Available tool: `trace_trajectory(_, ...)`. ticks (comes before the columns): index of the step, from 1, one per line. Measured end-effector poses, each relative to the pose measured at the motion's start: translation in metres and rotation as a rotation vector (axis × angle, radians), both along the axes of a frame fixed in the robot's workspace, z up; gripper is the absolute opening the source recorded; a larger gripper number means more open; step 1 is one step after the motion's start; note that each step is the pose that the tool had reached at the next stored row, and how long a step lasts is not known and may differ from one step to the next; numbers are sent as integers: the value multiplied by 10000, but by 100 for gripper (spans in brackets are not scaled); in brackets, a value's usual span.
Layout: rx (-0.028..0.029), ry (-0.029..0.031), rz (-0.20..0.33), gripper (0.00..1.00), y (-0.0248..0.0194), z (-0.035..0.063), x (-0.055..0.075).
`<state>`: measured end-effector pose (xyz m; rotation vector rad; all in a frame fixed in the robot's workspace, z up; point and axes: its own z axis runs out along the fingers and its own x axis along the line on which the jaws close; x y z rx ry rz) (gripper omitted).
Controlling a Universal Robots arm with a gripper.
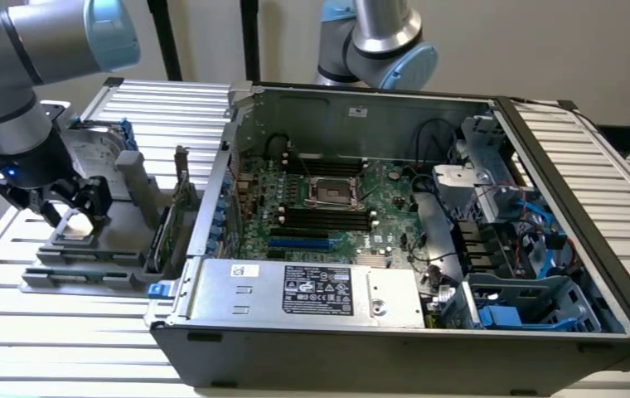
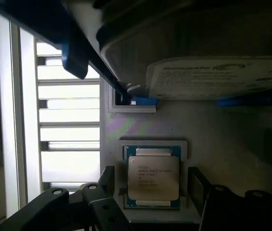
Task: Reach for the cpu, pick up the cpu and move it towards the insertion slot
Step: 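Pick up the cpu and move it towards the insertion slot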
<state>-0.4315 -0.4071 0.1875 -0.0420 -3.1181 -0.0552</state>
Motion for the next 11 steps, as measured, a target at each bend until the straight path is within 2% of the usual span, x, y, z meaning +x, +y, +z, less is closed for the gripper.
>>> trace_trajectory(11, -37, 1, 9, 71, 16, -13, 6)
